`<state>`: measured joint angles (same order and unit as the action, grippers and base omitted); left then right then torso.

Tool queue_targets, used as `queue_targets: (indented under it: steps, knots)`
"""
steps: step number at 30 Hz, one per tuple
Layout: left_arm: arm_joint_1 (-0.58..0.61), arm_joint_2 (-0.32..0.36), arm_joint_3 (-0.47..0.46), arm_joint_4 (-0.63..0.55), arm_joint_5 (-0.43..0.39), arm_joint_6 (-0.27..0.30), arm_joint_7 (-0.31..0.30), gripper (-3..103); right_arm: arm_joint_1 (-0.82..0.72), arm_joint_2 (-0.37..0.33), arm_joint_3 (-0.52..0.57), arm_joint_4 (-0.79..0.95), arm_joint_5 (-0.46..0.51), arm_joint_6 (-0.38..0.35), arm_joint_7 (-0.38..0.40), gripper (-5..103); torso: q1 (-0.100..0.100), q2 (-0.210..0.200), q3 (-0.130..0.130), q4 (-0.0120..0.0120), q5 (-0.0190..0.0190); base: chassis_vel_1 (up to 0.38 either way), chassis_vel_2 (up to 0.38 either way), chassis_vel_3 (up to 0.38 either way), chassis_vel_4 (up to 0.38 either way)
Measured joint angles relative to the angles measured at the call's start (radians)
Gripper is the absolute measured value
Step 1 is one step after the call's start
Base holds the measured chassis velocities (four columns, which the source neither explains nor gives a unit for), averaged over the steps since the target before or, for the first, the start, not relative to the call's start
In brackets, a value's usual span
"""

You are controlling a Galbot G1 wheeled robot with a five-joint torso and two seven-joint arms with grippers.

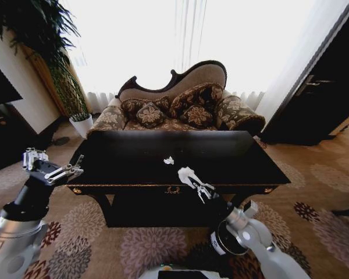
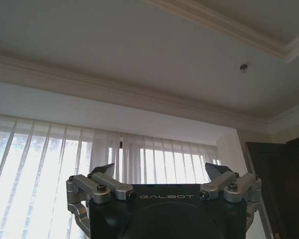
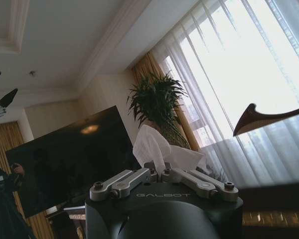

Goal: Move to the front of the table and place the trash on the table into the trash bin.

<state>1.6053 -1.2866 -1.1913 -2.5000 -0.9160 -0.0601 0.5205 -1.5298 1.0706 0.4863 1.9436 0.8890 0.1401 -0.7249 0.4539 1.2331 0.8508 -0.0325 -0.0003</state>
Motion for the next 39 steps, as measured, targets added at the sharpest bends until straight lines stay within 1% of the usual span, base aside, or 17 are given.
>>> queue_targets:
  steps: [5,6,9,11,14,15,18,20,24,25,29,30,31,35,36,37,39]
  knots:
    - [-0.010,-0.002,0.020,0.000,0.000,0.006,-0.011,100,-0.060,0.107,0.005,-0.074,-0.052,0.047,-0.151,0,0.000,0.000,0.000,-0.0001,0.0000,0.000,0.000,0.000,0.000]
    - [-0.010,-0.002,0.020,0.000,0.000,0.006,-0.011,100,-0.060,0.107,0.005,-0.074,-0.052,0.047,-0.151,0,0.000,0.000,0.000,-0.0001,0.0000,0.000,0.000,0.000,0.000]
    - [-0.013,-0.003,0.032,0.000,0.007,0.006,-0.011,100,-0.076,0.145,-0.004,-0.137,-0.083,0.064,-0.260,0,0.000,0.000,0.000,0.0000,-0.0001,0.000,0.000,0.000,0.000]
    - [-0.014,-0.004,0.036,0.000,0.011,0.006,-0.011,100,-0.071,0.147,-0.009,-0.167,-0.107,0.070,-0.271,0,0.000,0.000,0.000,-0.0001,-0.0002,0.000,0.000,0.000,0.000]
    - [-0.014,-0.006,0.045,0.000,0.018,0.004,-0.011,100,-0.031,0.147,-0.019,-0.286,-0.198,0.079,-0.272,0,0.000,0.000,0.000,0.0001,0.0001,0.000,0.000,0.000,0.000]
    - [-0.014,-0.006,0.045,0.000,0.018,0.004,-0.011,100,-0.031,0.147,-0.019,-0.286,-0.198,0.079,-0.272,0,0.000,0.000,0.000,0.0001,0.0001,0.000,0.000,0.000,0.000]
    - [-0.014,-0.003,0.038,0.000,0.018,0.003,-0.011,100,0.015,0.139,-0.033,-0.425,-0.289,0.097,-0.231,0,0.000,0.000,0.000,0.0001,0.0001,0.000,0.000,0.000,0.000]
    - [-0.014,-0.003,0.036,0.000,0.018,0.003,-0.011,100,0.026,0.138,-0.037,-0.456,-0.312,0.101,-0.213,0,0.000,0.000,0.000,0.0001,0.0002,0.000,0.000,0.000,0.000]
    - [-0.014,-0.007,0.039,0.000,0.021,0.002,-0.011,100,0.060,0.143,-0.051,-0.530,-0.361,0.093,-0.090,0,0.000,0.000,0.000,0.0000,0.0001,0.000,0.000,0.000,0.000]
    - [-0.014,-0.007,0.039,0.000,0.021,0.002,-0.011,100,0.060,0.143,-0.051,-0.530,-0.361,0.093,-0.090,0,0.000,0.000,0.000,0.0000,0.0001,0.000,0.000,0.000,0.000]
    - [-0.009,-0.021,0.048,0.000,0.028,-0.001,-0.011,100,0.096,0.165,-0.059,-0.582,-0.409,0.077,0.048,0,0.000,0.000,0.000,0.0001,0.0000,0.000,0.000,0.000,0.000]
    - [-0.009,-0.021,0.048,0.000,0.028,-0.001,-0.011,100,0.096,0.165,-0.059,-0.582,-0.409,0.077,0.048,0,0.000,0.000,0.000,0.0001,0.0000,0.000,0.000,0.000,0.000]
    - [-0.009,-0.021,0.051,0.000,0.031,-0.001,-0.011,100,0.103,0.172,-0.059,-0.594,-0.428,0.072,0.082,0,0.000,0.000,0.000,0.0001,0.0000,0.000,0.000,0.000,0.000]
    - [-0.012,-0.008,0.061,0.000,0.049,0.006,-0.020,100,0.114,0.191,-0.052,-0.643,-0.561,0.045,0.236,0,0.000,0.000,0.000,0.0000,0.0001,0.000,0.000,0.000,0.000]
    - [-0.012,-0.008,0.061,0.000,0.049,0.006,-0.020,100,0.114,0.191,-0.052,-0.643,-0.561,0.045,0.236,0,0.000,0.000,0.000,0.0000,0.0001,0.000,0.000,0.000,0.000]
    - [-0.010,-0.008,0.063,0.000,0.051,0.007,-0.021,100,0.118,0.193,-0.048,-0.665,-0.598,0.043,0.271,0,0.000,0.000,0.000,-0.0001,0.0001,0.000,0.000,0.000,0.000]
    - [-0.005,-0.008,0.063,0.000,0.052,0.008,-0.021,100,0.128,0.193,-0.040,-0.710,-0.654,0.056,0.293,0,0.000,0.000,0.000,0.0001,0.0000,0.000,0.000,0.000,0.000]
